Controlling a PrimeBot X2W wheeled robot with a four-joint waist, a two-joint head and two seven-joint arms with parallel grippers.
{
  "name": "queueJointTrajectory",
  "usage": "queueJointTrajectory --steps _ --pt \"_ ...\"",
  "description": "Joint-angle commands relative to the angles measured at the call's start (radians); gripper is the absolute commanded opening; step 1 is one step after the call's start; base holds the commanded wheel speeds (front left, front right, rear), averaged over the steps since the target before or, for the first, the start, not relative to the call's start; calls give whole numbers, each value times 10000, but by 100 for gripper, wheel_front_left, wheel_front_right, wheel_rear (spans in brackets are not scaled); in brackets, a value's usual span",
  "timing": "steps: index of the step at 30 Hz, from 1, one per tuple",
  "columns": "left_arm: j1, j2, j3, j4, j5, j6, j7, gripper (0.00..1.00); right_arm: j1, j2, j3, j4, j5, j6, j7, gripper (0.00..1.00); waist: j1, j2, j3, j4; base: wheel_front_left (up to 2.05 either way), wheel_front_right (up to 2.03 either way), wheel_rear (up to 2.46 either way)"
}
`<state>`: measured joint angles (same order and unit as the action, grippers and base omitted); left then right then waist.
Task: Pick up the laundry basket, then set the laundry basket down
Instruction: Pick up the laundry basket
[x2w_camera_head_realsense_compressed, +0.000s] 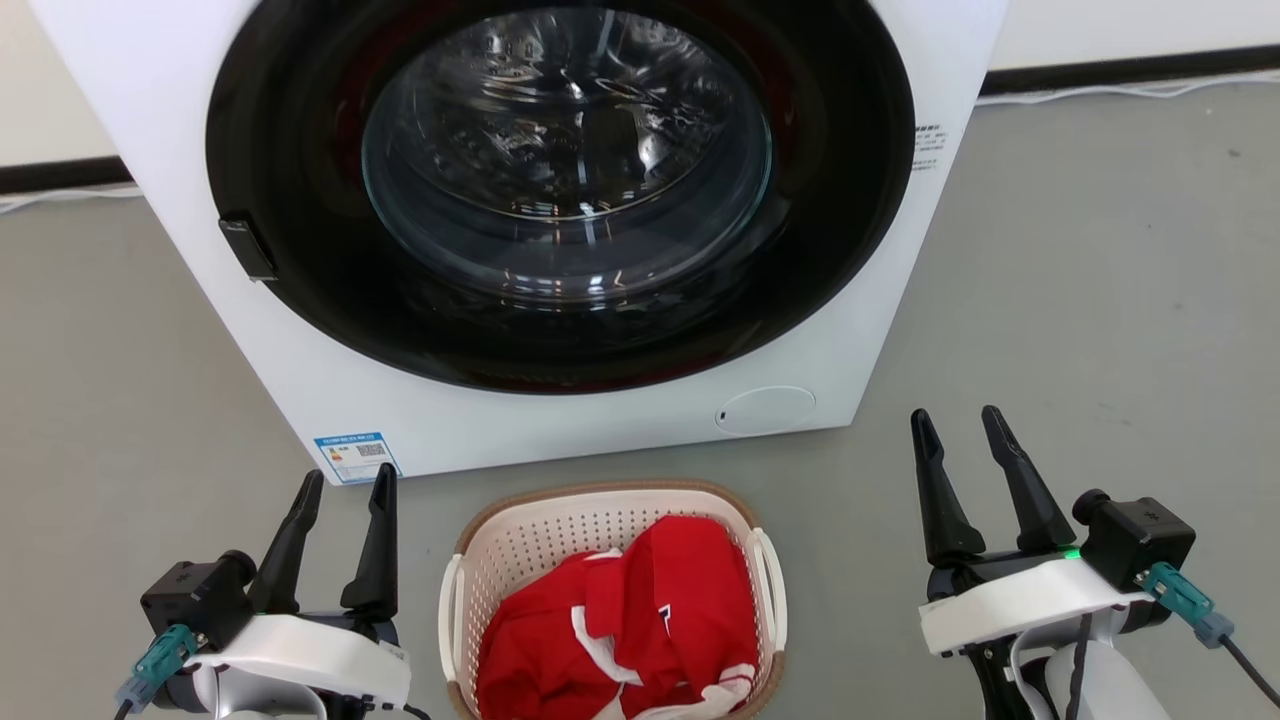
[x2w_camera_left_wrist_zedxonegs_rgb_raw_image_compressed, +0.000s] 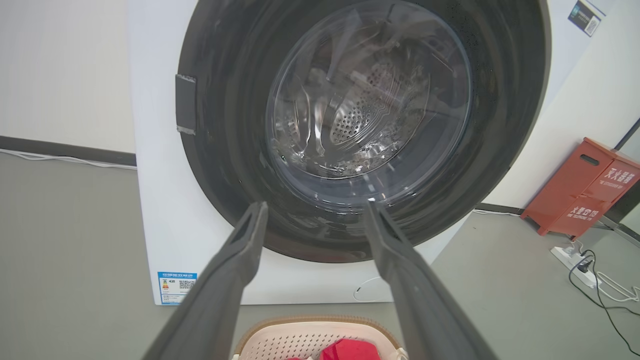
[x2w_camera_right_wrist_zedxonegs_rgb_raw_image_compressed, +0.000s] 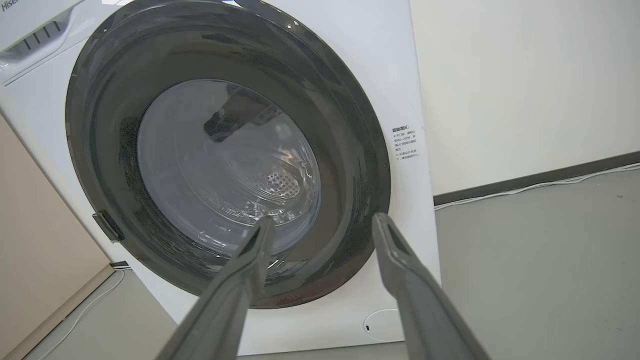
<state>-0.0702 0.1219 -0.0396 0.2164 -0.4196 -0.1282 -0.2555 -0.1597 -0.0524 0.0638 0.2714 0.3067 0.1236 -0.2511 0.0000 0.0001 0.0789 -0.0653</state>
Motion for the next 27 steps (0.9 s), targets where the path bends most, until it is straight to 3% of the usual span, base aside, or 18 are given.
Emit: queueJointTrajectory --steps 1,11,27 --pt "-217 120 327 -222 43 -25 -63 100 -173 22 186 -293 -37 71 -107 100 0 -1 120 -27 0 0 0" --pt "-619 399 178 92 -259 -25 -63 100 -399 22 177 -344 -9 71 -107 100 0 -1 1131 -68 0 0 0" --pt "-2014 1297 -548 1224 -912 -25 -63 100 -1362 22 194 204 150 71 -107 100 0 -1 3354 46 0 0 0"
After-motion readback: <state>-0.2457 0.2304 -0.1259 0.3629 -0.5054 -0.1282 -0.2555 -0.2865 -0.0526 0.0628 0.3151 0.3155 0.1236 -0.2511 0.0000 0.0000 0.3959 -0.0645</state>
